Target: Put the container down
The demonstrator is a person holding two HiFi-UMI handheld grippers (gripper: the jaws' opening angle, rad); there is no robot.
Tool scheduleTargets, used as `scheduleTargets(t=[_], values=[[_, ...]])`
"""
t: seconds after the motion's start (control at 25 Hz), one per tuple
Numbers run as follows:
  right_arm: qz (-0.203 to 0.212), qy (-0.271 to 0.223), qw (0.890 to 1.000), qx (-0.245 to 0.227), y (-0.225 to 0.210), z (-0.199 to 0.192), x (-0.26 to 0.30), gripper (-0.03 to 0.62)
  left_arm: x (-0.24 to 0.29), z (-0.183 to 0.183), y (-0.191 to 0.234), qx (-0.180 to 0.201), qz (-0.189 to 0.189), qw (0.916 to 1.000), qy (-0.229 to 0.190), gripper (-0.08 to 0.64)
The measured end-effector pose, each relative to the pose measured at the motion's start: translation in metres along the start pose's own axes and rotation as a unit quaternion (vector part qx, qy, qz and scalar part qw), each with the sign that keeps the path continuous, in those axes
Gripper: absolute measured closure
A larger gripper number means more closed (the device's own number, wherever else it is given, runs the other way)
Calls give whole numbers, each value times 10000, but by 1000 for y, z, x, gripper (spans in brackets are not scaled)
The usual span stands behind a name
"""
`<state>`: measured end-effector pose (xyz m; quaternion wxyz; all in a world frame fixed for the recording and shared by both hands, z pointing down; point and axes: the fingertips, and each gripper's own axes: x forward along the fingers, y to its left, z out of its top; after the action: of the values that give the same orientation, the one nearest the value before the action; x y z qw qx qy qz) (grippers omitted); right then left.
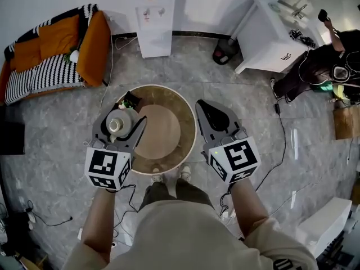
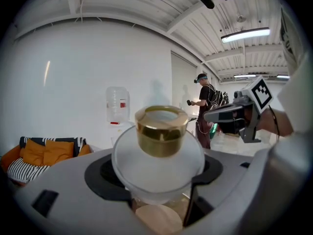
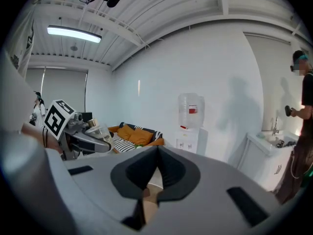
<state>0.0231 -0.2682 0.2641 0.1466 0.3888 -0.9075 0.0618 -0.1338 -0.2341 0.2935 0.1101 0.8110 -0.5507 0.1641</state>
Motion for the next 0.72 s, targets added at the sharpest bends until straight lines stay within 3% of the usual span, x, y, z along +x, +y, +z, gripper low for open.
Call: scheduleTargets(t=[0.24, 0.48, 0.72], values=[[-151, -39, 9998, -121, -14, -17, 45, 595, 60, -27, 20, 105, 44, 9999, -94, 225], [-269, 243, 9993, -97, -30, -73, 85, 595, 122, -66, 30, -96, -36, 9997, -239, 225], [-294, 467, 9983, 159, -35, -143, 122, 595, 180, -128, 42, -238, -18, 9997, -90, 225]])
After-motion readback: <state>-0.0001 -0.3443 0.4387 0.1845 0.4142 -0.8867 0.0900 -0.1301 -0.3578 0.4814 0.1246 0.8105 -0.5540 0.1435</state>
